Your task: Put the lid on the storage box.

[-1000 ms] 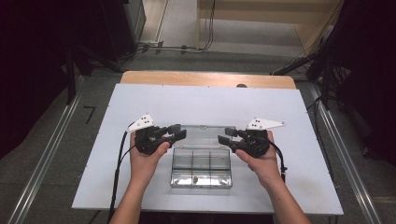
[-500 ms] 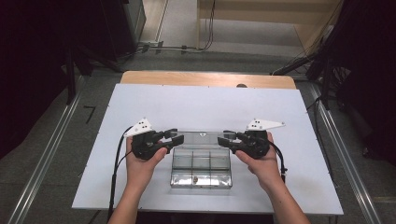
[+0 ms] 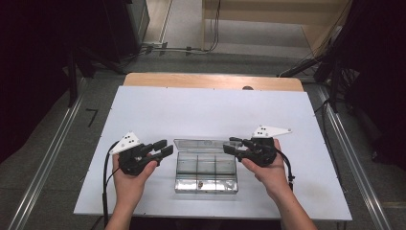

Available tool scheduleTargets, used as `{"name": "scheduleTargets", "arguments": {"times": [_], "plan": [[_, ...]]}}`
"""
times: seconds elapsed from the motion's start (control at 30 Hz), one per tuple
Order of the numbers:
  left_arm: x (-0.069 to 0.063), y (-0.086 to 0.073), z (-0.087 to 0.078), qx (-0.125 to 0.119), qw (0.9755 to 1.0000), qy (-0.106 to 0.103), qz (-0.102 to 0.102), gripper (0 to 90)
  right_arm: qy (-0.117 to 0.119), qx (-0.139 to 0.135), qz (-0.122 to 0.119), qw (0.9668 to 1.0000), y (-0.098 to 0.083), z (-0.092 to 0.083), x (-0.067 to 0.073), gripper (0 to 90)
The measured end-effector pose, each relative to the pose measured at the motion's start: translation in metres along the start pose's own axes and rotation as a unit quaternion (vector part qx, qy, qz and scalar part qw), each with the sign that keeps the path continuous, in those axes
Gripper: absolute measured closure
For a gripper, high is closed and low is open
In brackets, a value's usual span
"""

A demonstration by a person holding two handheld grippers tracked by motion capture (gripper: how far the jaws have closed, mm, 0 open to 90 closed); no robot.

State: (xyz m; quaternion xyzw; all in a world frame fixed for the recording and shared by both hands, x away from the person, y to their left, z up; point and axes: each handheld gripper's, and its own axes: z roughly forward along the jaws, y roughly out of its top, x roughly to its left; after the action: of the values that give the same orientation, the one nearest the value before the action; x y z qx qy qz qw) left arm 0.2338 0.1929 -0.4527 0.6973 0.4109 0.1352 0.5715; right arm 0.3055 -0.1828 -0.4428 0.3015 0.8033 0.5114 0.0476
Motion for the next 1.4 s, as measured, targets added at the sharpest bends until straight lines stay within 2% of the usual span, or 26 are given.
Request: {"name": "scheduleTargets", "arguments": {"times": [0.27,0.47,0.7,0.83,0.97,1.27,1.4], "plan": [[-0.007,-0.008,-0.011,0.011,0.9999,-0.009,-0.001,81.4,-0.002,0.002,-0.003,1.0000,-0.003,-0.001,0.004,51.8],[-0.013,-0.010,-0.004,0.025,0.9995,-0.018,0.003,89.3,0.003,0.002,-0.004,1.0000,-0.005,-0.001,0.004,50.6],[-0.014,-0.013,0.004,0.036,0.9987,-0.037,0.004,90.0,0.009,0.004,-0.008,0.9999,-0.009,0.000,0.007,48.3],[-0.012,-0.012,0.005,0.026,0.9978,-0.062,-0.004,90.0,0.011,0.008,-0.013,0.9998,-0.013,-0.001,0.009,46.8],[-0.014,-0.012,0.010,0.031,0.9965,-0.077,0.003,90.0,0.010,0.009,-0.013,0.9998,-0.016,-0.003,0.010,45.7],[-0.011,-0.015,0.015,0.035,0.9956,-0.087,-0.005,90.0,0.009,0.002,-0.008,0.9999,-0.021,-0.011,0.009,41.1],[-0.011,-0.017,0.017,0.042,0.9951,-0.089,-0.003,90.0,0.000,-0.005,-0.011,0.9999,-0.026,-0.014,0.013,39.5]]}}
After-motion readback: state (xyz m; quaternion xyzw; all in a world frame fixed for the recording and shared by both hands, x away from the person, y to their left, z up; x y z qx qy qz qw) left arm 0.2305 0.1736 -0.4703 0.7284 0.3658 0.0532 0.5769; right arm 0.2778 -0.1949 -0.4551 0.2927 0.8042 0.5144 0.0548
